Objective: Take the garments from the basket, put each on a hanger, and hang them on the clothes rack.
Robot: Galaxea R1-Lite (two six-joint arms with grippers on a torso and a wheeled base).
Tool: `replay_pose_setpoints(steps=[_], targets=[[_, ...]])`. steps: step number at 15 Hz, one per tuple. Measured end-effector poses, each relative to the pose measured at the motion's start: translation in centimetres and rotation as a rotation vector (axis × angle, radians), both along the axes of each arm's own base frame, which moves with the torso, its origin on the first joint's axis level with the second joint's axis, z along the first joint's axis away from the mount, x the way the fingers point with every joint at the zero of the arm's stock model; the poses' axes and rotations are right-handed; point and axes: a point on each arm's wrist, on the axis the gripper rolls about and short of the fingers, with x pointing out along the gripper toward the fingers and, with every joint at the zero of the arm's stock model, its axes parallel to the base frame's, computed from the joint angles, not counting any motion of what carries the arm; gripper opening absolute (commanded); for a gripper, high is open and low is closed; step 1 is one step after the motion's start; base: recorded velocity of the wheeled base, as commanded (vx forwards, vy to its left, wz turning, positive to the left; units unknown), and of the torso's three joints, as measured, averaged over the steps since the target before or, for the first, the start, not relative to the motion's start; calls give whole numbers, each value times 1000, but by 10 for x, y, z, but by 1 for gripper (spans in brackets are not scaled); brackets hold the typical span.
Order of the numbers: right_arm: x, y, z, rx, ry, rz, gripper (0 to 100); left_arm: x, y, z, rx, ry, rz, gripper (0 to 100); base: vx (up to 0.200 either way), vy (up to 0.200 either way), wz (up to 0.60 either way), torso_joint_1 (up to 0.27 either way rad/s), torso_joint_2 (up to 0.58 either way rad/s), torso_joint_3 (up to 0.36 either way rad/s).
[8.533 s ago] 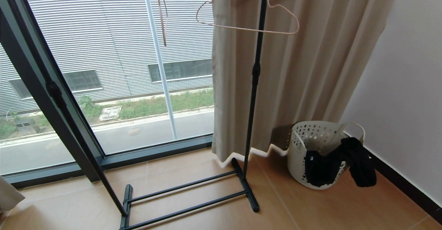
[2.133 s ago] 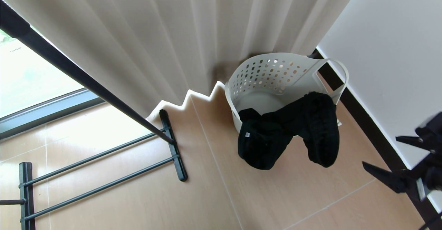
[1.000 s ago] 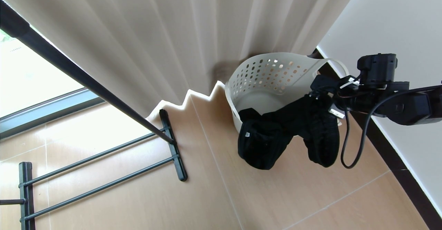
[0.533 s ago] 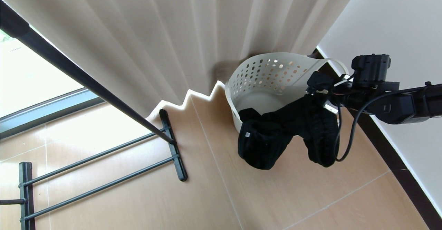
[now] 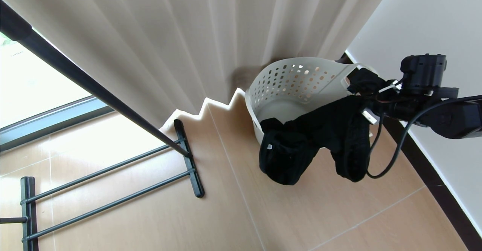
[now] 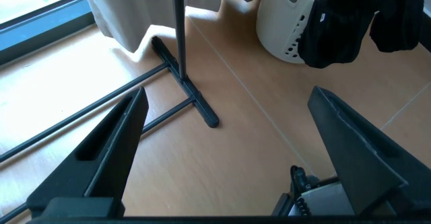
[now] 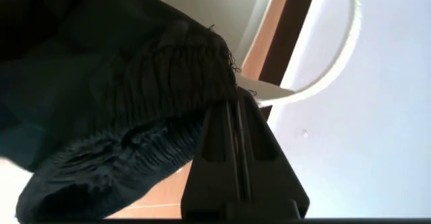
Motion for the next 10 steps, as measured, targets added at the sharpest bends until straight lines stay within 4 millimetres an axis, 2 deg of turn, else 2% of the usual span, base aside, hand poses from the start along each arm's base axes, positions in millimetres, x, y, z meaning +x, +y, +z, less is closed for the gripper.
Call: replay_pose_setpoints(steps=[3, 6, 10], targets=[[-37, -2, 13, 85, -21, -23, 0, 0, 0, 0, 0, 0, 0, 100, 0, 0, 0, 0, 0, 0], [-88, -3, 22, 190, -44, -42, 0, 0, 0, 0, -4, 1, 0, 100, 0, 0, 0, 0, 0, 0], [-156, -4, 11, 321, -43, -56, 0, 0, 0, 0, -4, 0, 0, 100, 0, 0, 0, 0, 0, 0]])
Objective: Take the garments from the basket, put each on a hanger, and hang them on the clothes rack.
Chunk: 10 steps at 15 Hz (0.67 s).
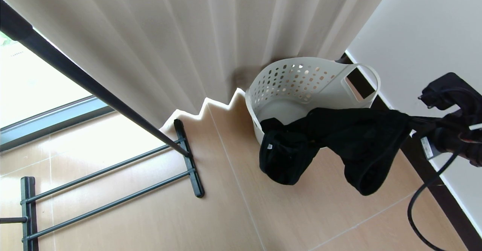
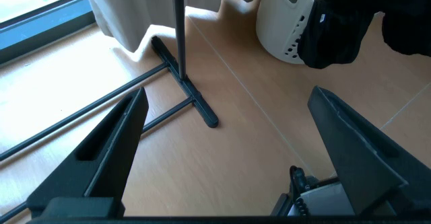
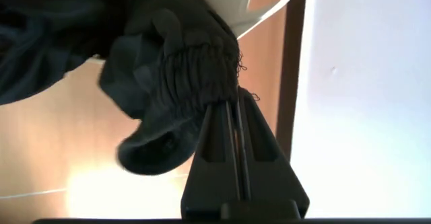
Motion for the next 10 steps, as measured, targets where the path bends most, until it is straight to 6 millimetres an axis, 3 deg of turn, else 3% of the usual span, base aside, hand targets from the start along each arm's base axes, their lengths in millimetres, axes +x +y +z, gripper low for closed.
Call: replay_pose_setpoints(steps=[4, 10], targets=[[-39, 3, -3, 111, -35, 15, 0, 0, 0, 0, 0, 0, 0, 100, 0, 0, 0, 0, 0, 0], [-53, 1, -10, 133, -33, 53, 0, 0, 0, 0, 1, 0, 0, 100, 0, 0, 0, 0, 0, 0]])
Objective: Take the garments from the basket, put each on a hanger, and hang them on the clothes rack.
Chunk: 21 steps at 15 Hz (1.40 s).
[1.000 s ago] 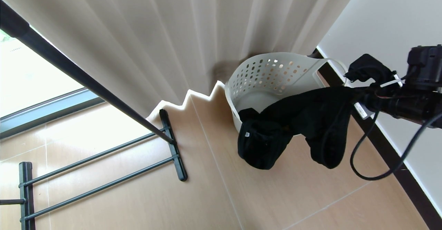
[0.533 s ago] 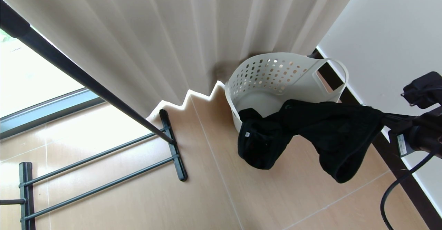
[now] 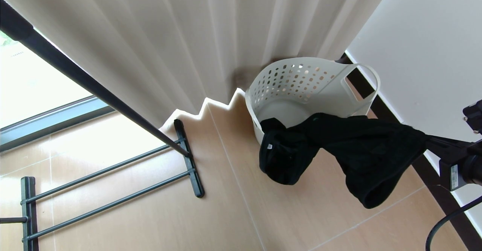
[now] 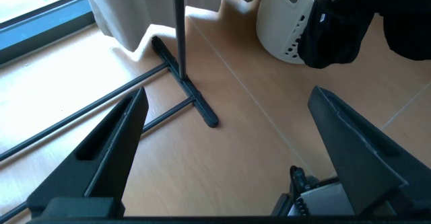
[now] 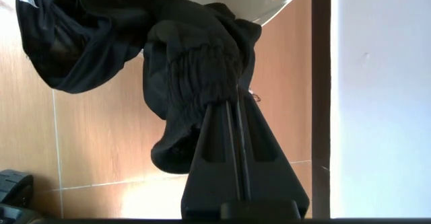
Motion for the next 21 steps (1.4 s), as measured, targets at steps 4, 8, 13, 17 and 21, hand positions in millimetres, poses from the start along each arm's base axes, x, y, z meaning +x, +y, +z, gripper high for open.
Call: replay_pose_setpoints(steps=[4, 8, 13, 17, 21], targets=[[1, -1, 3, 4, -9, -3, 0, 0, 0, 0, 0, 0, 0, 100, 0, 0, 0, 4, 1, 144], [5, 0, 5, 48, -9, -15, 0, 0, 0, 0, -1, 1, 1, 100, 0, 0, 0, 5, 4, 192], [9, -6, 6, 94, -2, 15, 0, 0, 0, 0, -2, 1, 1, 100, 0, 0, 0, -2, 3, 203], [18, -15, 6, 99, 8, -28, 0, 0, 0, 0, -3, 1, 1, 100, 0, 0, 0, 0, 2, 206], [22, -16, 4, 96, 18, -37, 0, 0, 0, 0, -3, 1, 1, 100, 0, 0, 0, 4, 4, 198]])
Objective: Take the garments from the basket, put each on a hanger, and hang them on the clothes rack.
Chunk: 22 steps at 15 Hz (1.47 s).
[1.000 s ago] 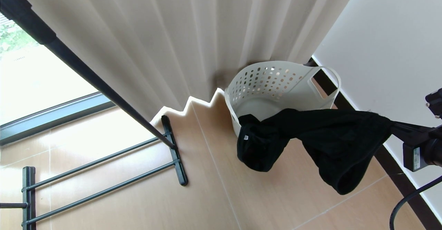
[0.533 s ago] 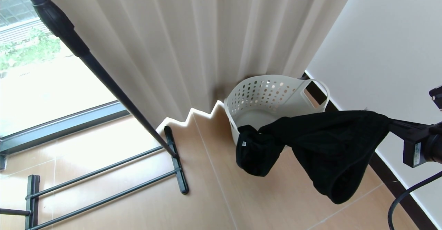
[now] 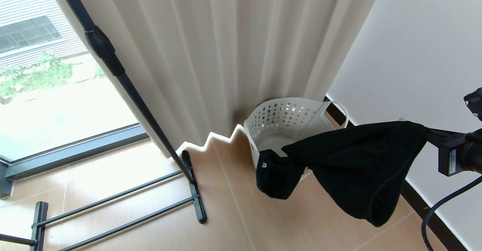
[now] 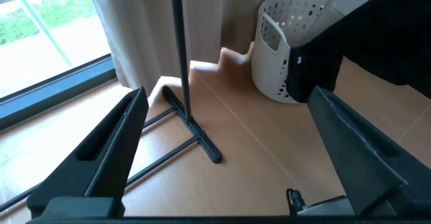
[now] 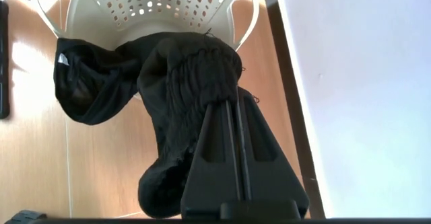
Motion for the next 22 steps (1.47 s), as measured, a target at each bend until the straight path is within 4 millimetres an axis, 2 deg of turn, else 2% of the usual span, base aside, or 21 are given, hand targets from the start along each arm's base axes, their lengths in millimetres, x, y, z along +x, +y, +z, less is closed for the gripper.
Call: replay_pose_setpoints(steps=[3, 6, 13, 22], targets=[[1, -1, -1, -1, 3, -7, 0, 0, 0, 0, 0, 0, 0, 100, 0, 0, 0, 14, -115, 103], [1, -1, -1, -1, 6, -8, 0, 0, 0, 0, -1, 0, 5, 100, 0, 0, 0, 71, -378, -152], [1, -4, -2, -2, 9, -21, 0, 0, 0, 0, -1, 0, 5, 100, 0, 0, 0, 126, -466, -323], [1, -4, -2, -2, 9, -24, 0, 0, 0, 0, -1, 0, 5, 100, 0, 0, 0, 190, -511, -324]])
